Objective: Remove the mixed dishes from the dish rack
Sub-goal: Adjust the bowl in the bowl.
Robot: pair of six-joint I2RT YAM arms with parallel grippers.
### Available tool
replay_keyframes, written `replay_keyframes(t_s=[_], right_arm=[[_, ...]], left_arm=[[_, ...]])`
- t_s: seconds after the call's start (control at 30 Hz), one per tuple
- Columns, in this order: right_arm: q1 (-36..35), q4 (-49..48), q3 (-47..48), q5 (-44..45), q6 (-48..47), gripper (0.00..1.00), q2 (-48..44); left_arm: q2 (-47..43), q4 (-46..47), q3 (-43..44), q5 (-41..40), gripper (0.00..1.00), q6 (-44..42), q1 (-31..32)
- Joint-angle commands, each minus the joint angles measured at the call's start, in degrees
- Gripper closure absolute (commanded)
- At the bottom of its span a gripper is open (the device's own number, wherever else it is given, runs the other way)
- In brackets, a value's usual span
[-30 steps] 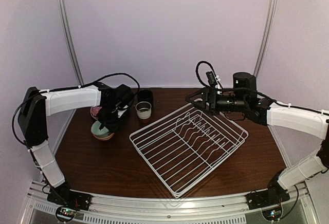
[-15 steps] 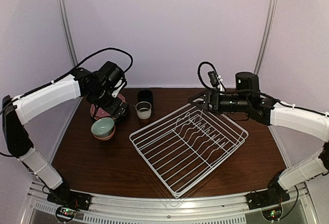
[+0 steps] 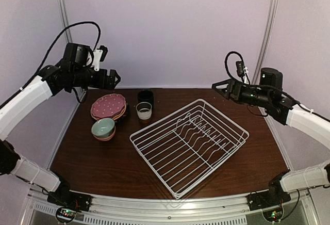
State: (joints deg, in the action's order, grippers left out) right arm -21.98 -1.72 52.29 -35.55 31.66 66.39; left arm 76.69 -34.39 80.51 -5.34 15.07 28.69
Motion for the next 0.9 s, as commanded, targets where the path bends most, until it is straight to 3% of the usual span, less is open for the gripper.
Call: replay_keyframes(t_s=[0.0,0.23,0.43,0.6,0.87], right_arm=[[2.2,0.6,-3.8,4.2,-1.5,0.00,-3.3],[2.8,1.1,-6.4,3.2,-1.9,0.00,-4.8],[2.8,-1.9,-7.3,1.5,0.1,0.00,-3.2],[2.9,-2.9,-7.6,0.8,1.0,0.00,-2.5],[3.0,-3.2,-7.8,0.6,1.4,0.00,-2.7]], left_arm=[[0.8,4.8,-3.7,7.0,0.03,3.1,-1.4],[1.5,-7.7,-11.1,-14.9,0.03,7.3,-1.4],[1.9,-10.2,-17.4,-24.0,0.03,11.6,0.1],[9.3,-16.7,-15.7,-36.7,0.03,17.1,4.8],[19.0,-25.7,-10.4,-48.2,0.03,21.3,8.4]])
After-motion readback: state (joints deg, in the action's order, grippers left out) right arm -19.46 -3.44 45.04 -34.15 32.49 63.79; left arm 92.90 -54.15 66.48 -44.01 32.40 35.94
